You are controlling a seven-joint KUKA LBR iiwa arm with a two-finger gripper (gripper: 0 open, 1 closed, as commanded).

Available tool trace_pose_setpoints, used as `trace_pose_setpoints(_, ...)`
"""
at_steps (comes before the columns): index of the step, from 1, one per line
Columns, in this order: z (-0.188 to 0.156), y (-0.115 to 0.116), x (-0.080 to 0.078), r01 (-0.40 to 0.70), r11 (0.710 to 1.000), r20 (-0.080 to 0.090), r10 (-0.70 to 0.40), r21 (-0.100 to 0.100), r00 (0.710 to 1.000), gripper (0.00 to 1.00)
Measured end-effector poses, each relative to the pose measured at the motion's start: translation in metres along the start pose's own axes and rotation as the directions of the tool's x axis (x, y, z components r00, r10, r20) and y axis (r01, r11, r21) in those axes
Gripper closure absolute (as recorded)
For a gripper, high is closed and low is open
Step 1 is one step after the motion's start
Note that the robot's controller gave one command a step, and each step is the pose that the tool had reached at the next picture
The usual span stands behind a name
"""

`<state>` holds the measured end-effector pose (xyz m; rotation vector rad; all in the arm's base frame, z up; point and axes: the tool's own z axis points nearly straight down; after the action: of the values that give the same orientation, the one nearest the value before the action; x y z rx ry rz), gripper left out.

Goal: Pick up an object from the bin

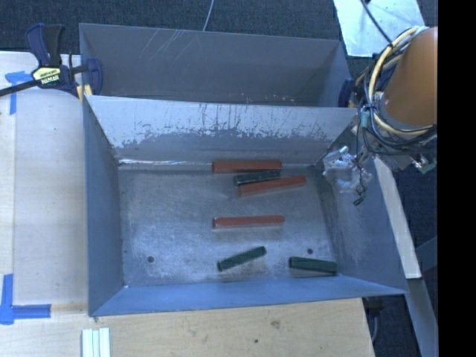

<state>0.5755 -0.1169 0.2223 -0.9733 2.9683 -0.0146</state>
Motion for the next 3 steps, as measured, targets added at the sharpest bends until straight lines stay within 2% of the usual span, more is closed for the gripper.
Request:
trace_pose_setpoints(1,0.005,-0.015,-0.004,0.08,0.996,-0.018,-0.081,-0.025,0.997,1.0)
trace_pose_setpoints(2,0.029,-0.016,-0.012,0.173,0.985,-0.003,-0.173,-0.006,0.985,1.0)
trace_pose_setpoints(3,0.07,-0.028,-0.005,0.355,0.935,-0.006,-0.356,-0.017,0.935,1.0)
